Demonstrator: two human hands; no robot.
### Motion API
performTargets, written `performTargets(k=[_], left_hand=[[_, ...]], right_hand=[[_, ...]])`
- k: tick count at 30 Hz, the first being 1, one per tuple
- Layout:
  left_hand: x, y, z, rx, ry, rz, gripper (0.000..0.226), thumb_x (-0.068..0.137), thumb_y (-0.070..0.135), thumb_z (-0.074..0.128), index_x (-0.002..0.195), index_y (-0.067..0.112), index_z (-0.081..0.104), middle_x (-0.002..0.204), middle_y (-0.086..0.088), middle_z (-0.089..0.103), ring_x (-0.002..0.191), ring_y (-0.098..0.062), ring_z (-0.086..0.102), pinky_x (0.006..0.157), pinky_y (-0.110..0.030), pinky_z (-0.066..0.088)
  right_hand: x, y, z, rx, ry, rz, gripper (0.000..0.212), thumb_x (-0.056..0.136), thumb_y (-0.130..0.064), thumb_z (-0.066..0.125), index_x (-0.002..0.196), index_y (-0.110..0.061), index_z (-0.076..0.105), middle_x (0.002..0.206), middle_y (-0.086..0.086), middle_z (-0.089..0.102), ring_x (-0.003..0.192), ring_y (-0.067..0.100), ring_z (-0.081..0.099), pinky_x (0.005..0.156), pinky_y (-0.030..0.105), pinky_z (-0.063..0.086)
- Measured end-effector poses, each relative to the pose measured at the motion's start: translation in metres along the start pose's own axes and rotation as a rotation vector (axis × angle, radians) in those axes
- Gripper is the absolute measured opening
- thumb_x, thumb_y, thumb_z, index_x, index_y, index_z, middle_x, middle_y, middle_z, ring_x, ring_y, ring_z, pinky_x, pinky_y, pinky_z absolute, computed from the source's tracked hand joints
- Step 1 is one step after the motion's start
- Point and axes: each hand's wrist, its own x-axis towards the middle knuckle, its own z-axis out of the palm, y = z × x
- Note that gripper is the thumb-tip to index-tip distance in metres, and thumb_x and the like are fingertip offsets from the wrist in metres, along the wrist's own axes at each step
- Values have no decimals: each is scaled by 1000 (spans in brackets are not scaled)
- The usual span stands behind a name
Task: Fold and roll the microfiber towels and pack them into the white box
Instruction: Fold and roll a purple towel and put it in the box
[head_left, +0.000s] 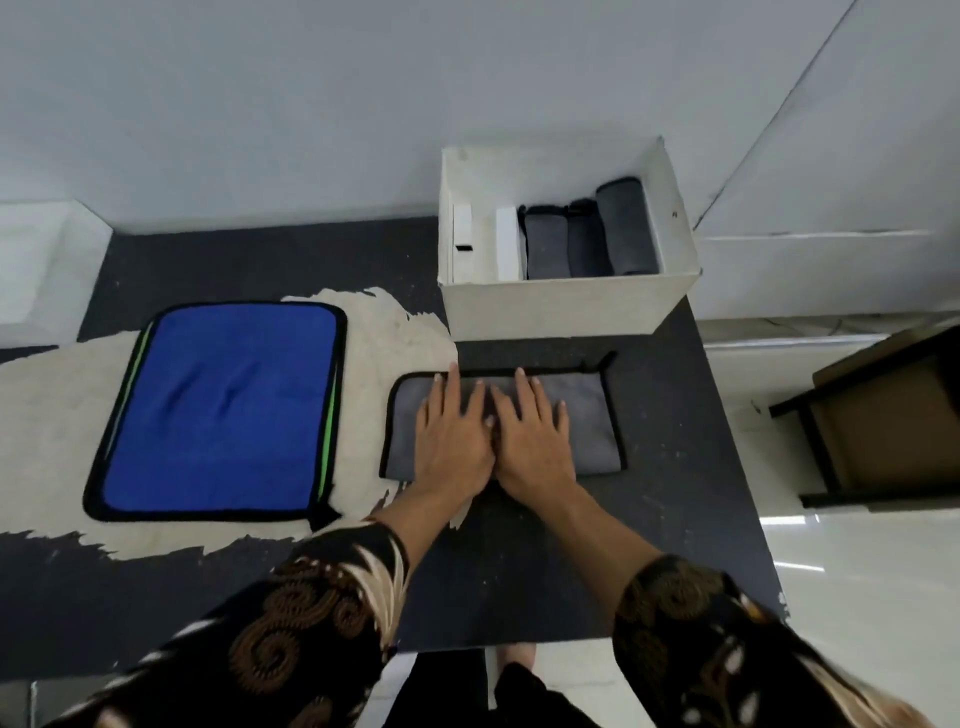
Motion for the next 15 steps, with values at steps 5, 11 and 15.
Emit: performTargets(k=[5, 11, 15], left_hand=[[-7, -36, 28, 109, 21, 71, 72, 99, 60, 18, 157, 23, -4, 163, -16, -11, 150, -33, -9, 121, -49, 1], [-15, -55, 25, 106, 41, -68, 79, 97, 65, 16, 156, 19, -6, 163, -15, -12, 150, -31, -8, 122, -48, 4], [-20, -63, 18, 85, -2, -170, 79, 97, 63, 14, 155, 15, -10, 163, -13, -13, 149, -33, -11, 122, -49, 1]], right_hand=[[-8, 43, 11, -143, 33, 75, 65, 100, -59, 15, 157, -29, 4, 164, 8, -10, 150, 26, -11, 117, 61, -6], [-14, 67, 4, -172, 31, 195, 70, 98, -63, 8, 157, -25, 0, 164, 7, -13, 150, 25, -15, 117, 61, -5], [-17, 74, -2, -159, 11, 229, 71, 99, -62, 7, 157, -22, -3, 164, 7, -13, 150, 27, -16, 117, 63, -3]])
